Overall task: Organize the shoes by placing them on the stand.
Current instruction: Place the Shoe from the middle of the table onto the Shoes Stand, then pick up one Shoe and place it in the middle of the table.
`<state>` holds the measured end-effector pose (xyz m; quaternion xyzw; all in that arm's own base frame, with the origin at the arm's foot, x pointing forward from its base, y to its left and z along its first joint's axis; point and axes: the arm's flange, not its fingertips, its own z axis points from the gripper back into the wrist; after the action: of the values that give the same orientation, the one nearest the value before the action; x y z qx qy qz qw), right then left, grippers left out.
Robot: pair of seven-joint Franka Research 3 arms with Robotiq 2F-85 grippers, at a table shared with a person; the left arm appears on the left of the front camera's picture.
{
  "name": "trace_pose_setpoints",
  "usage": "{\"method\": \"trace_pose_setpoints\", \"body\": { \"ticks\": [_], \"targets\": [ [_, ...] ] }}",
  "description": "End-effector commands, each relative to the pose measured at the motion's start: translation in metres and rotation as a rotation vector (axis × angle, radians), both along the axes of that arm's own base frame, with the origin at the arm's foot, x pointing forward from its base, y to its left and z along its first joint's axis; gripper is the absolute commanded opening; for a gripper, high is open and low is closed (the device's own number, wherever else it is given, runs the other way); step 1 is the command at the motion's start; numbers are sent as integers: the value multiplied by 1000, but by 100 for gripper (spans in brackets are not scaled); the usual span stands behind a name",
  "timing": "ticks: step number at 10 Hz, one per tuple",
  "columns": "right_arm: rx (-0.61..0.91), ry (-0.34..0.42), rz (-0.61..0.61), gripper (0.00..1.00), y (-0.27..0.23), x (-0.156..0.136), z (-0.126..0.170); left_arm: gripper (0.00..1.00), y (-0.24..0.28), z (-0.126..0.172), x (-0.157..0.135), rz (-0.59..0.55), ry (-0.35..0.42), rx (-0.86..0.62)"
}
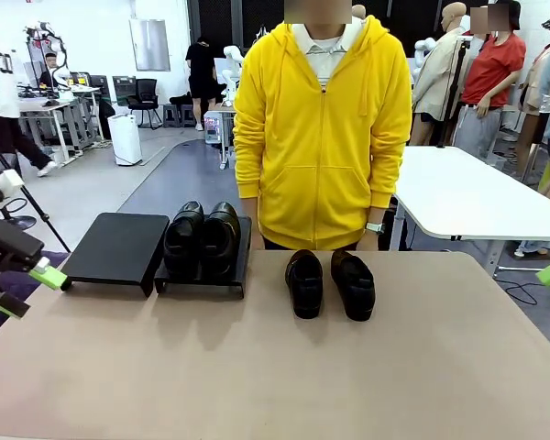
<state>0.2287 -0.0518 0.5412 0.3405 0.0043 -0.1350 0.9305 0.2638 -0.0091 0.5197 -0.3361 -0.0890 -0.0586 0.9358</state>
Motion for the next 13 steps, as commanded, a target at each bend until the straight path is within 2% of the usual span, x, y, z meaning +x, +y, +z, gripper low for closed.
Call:
{"method": "trace_pose_setpoints", "body": {
  "ticks": [1, 10, 11, 13],
  "targets": [
    [12, -1, -2, 100, 1, 0, 3, 100, 0, 5, 3, 4, 3, -13],
    [0, 0, 0, 100, 0, 0, 0, 100, 0, 5, 3, 4, 3, -13],
    [-45, 10, -34, 100, 31, 30, 7, 100, 0, 5, 3, 4, 3, -13],
    [-230, 137, 50, 100, 130, 112, 6, 100, 0, 5, 3, 4, 3, -13]
  ]
}}
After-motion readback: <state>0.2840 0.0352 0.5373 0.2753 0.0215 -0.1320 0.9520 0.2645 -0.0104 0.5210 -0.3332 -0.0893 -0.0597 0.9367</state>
